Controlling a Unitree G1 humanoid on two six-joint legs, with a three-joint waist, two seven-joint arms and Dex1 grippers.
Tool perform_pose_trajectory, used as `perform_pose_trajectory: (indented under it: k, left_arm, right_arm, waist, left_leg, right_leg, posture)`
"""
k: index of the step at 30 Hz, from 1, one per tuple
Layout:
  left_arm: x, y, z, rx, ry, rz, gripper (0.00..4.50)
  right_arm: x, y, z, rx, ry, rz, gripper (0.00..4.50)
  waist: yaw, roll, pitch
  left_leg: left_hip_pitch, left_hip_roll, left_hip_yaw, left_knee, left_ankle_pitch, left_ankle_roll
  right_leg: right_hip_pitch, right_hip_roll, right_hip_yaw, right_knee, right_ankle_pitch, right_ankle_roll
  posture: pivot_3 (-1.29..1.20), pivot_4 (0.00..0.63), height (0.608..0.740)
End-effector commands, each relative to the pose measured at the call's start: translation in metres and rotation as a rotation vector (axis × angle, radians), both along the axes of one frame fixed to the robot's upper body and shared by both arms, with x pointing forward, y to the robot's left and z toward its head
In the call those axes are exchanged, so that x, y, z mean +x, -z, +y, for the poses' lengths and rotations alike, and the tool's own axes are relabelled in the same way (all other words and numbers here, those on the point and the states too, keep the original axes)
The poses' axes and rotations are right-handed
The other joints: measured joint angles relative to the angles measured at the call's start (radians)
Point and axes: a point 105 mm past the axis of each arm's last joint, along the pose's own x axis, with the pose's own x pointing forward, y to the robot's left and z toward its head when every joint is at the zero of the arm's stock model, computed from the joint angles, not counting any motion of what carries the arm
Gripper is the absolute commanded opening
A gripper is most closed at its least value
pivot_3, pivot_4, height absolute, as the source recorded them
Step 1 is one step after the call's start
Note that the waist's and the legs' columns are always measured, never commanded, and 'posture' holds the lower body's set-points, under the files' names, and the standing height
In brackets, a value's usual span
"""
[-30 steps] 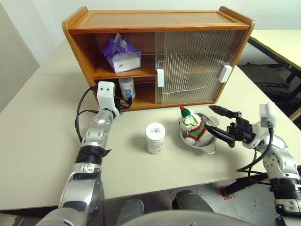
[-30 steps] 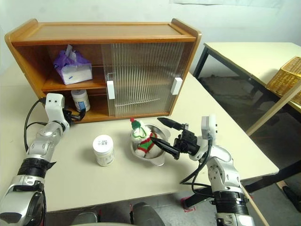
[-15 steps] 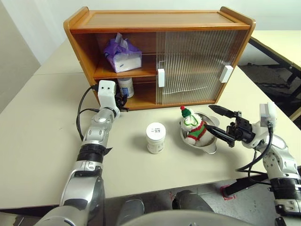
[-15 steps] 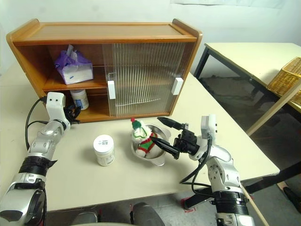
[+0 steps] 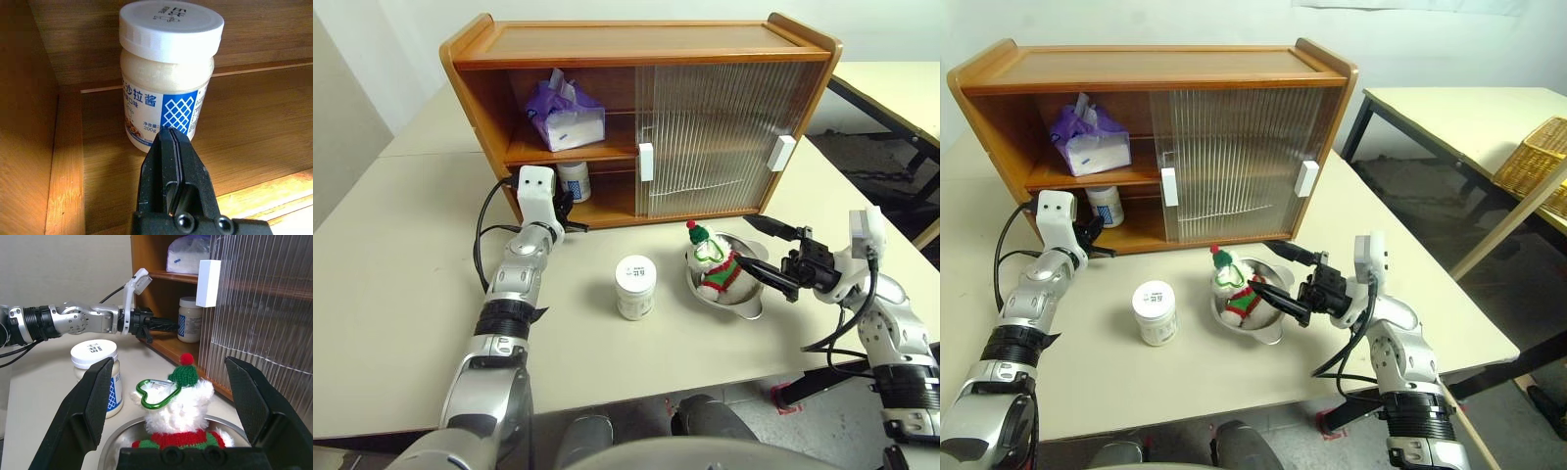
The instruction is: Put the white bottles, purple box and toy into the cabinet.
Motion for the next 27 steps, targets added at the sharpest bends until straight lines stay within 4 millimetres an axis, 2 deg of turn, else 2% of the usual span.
perform_pose_trajectory:
  k: [1,9,14,19,27]
  left_arm:
    - [-0.005,-0.005,0.003,-0.002,-0.018,-0.023,0.03]
    - [-0.015,-0.006,0.012,0.028,-0.065,-0.034,0.03]
    - [-0.012,-0.007,0.024,0.090,-0.115,-0.043,0.03]
    - [-0.006,-0.007,0.026,0.126,-0.148,-0.053,0.03]
    - [-0.011,0.001,0.032,0.174,-0.160,-0.039,0.03]
  right_arm:
    - [0.001,-0.001,0.003,-0.016,-0.010,-0.005,4.50]
    - [0.002,0.000,0.006,-0.007,-0.014,-0.003,4.50]
    - [0.002,0.001,0.009,-0.005,-0.018,0.001,4.50]
    - [0.002,0.001,0.007,-0.008,-0.015,-0.002,4.50]
    - [0.000,0.003,0.005,-0.014,-0.012,0.003,4.50]
  waist:
    - [0.001,0.000,0.000]
    - [-0.001,0.000,0.000]
    - [-0.003,0.000,0.000]
    - [-0.007,0.000,0.000]
    - [-0.018,-0.001,0.000]
  left_leg:
    - [0.000,0.000,0.000,0.000,0.000,0.000]
    - [0.000,0.000,0.000,0.000,-0.001,-0.003]
    - [0.001,0.000,0.000,-0.001,-0.001,-0.002]
    - [0.003,0.000,0.000,-0.001,-0.001,-0.001]
    - [0.005,0.000,0.000,-0.001,0.000,-0.001]
  right_leg:
    - [0.000,0.000,0.000,0.000,0.000,0.000]
    - [0.000,0.000,0.000,-0.001,-0.003,-0.001]
    - [-0.001,0.000,0.000,-0.001,-0.002,-0.001]
    - [0.000,0.000,0.000,0.001,0.000,-0.003]
    - [0.000,0.000,0.000,0.001,0.001,-0.001]
  posture:
    - [-0.13,0.000,0.740]
    - [-0.12,0.000,0.740]
    - [-0.12,0.000,0.740]
    - [-0.13,0.000,0.740]
    - [-0.12,0.000,0.740]
